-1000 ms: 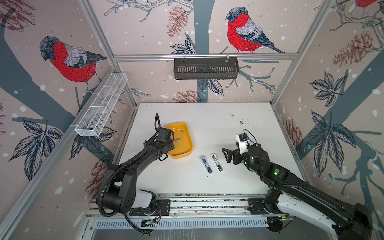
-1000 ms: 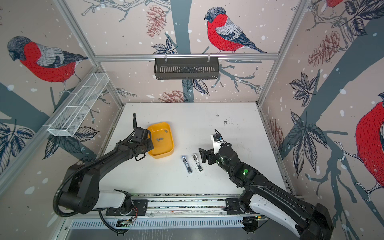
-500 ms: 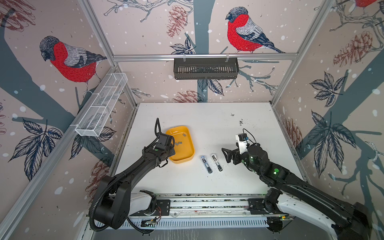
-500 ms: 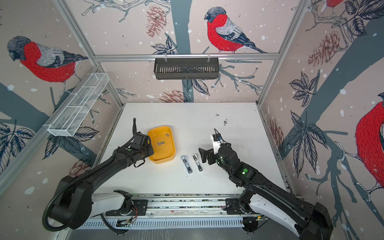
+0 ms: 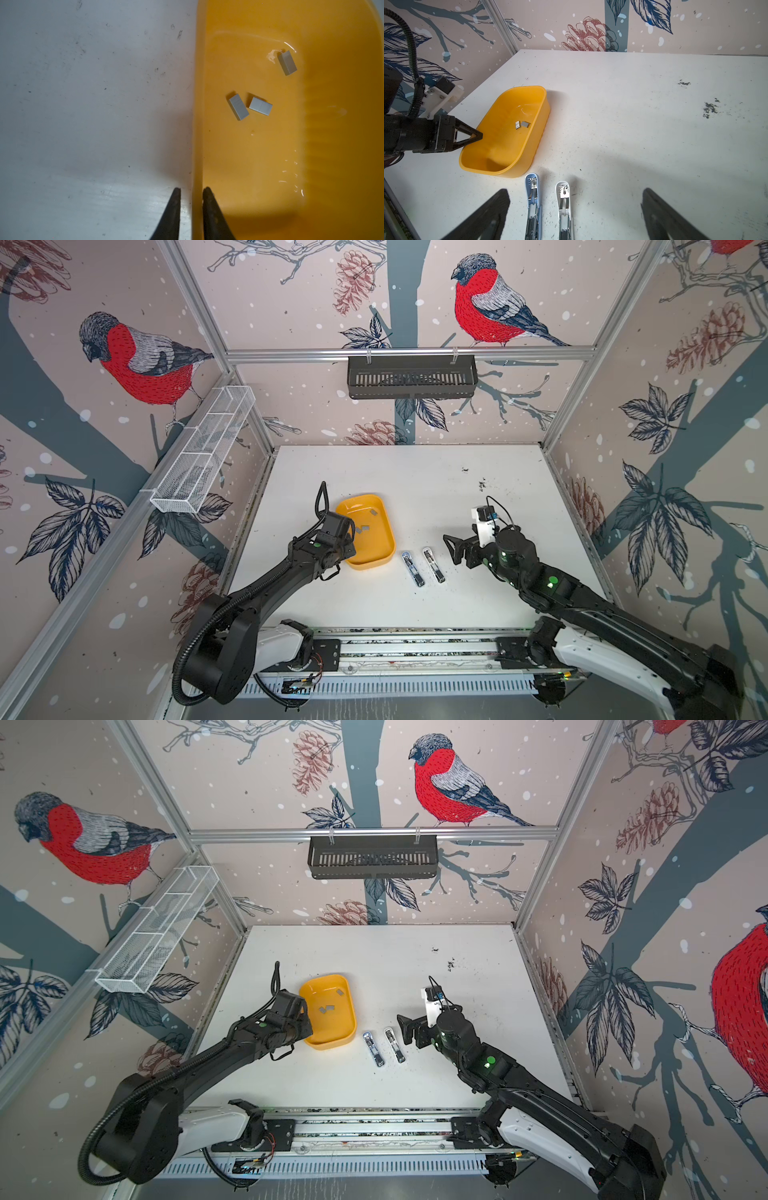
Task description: Load the staples into the stapler
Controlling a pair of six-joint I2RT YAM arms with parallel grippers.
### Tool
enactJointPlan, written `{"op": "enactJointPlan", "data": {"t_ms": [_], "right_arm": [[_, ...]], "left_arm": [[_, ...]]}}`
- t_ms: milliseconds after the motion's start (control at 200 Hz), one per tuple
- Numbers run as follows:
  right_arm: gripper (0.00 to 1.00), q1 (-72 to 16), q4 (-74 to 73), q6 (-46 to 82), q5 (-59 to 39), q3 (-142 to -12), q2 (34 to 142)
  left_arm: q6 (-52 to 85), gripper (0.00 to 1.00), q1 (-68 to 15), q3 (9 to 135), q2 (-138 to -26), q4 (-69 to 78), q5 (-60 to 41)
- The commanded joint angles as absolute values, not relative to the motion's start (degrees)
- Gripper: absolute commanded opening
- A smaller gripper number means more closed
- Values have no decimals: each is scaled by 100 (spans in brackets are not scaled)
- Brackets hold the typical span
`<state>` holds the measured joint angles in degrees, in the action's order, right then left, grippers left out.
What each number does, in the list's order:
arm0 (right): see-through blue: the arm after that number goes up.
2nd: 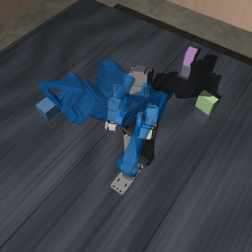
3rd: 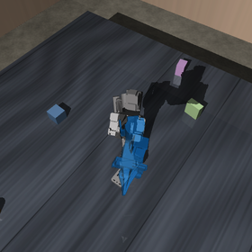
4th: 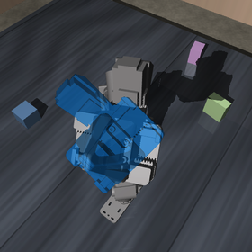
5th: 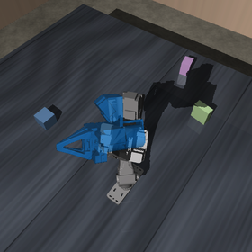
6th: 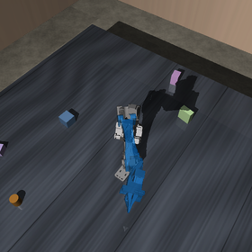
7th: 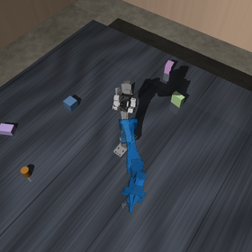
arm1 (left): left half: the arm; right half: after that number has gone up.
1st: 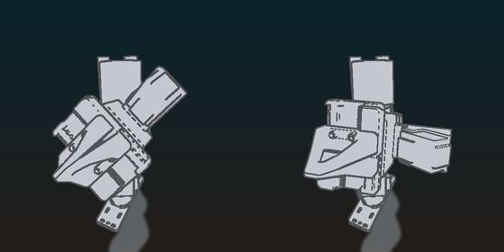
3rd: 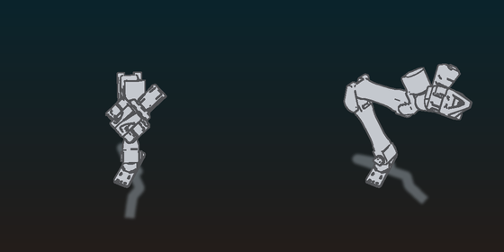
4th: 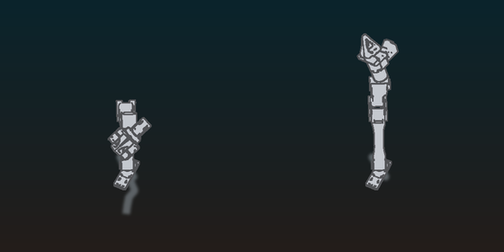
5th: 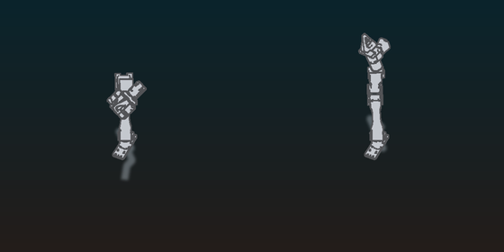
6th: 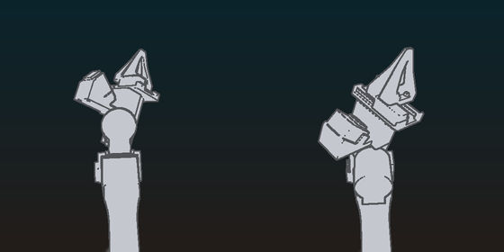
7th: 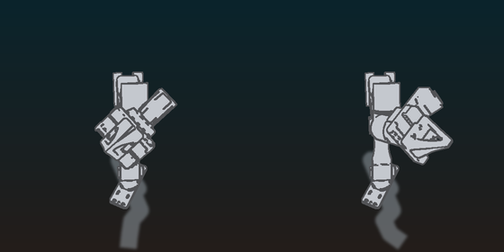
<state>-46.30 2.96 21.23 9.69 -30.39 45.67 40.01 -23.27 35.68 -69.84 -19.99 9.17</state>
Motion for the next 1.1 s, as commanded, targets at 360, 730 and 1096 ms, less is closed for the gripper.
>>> {"op": "enactJointPlan", "data": {"t_ms": [360,730,1096], "right_arm": [[96,-4623,211,1987,832,-3296,4820],[80,-4666,71,1160,-708,-4377,6375],[67,-4894,600,563,-853,-6087,8389]], "left_arm": [[3755,72,-2329,4043,-6333,-2408,648],[2011,99,-2329,4446,-4445,-2840,-966],[2399,99,-2330,3911,-3039,-2599,-1453]]}}
